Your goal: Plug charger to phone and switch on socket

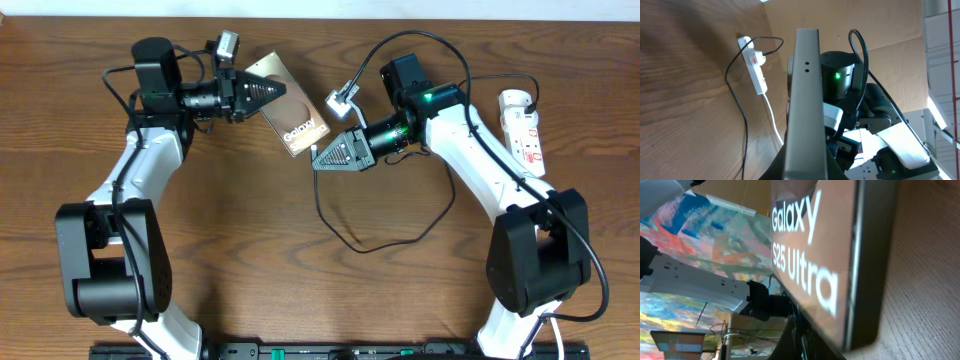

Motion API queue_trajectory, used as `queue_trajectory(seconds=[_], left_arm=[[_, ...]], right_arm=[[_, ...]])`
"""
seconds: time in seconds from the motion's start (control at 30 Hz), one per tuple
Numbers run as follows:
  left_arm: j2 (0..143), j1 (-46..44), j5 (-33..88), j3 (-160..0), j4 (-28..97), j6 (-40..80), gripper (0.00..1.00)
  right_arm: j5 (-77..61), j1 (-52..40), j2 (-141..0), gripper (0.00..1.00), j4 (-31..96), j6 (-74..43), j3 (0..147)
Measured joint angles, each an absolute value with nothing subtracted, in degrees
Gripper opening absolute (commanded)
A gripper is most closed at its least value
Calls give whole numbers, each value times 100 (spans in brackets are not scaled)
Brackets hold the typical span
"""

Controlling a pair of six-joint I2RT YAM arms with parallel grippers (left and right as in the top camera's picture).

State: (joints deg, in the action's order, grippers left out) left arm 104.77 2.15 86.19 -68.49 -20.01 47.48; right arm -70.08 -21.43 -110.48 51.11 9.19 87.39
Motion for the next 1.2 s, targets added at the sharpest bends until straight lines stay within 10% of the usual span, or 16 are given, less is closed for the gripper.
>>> queue_trajectory(seconds=[1.2], left_arm=[[10477, 62, 8597, -6849, -1986, 4617, 7]], right_arm=[[-7011, -1496, -11120, 1, 5179, 917, 8735]])
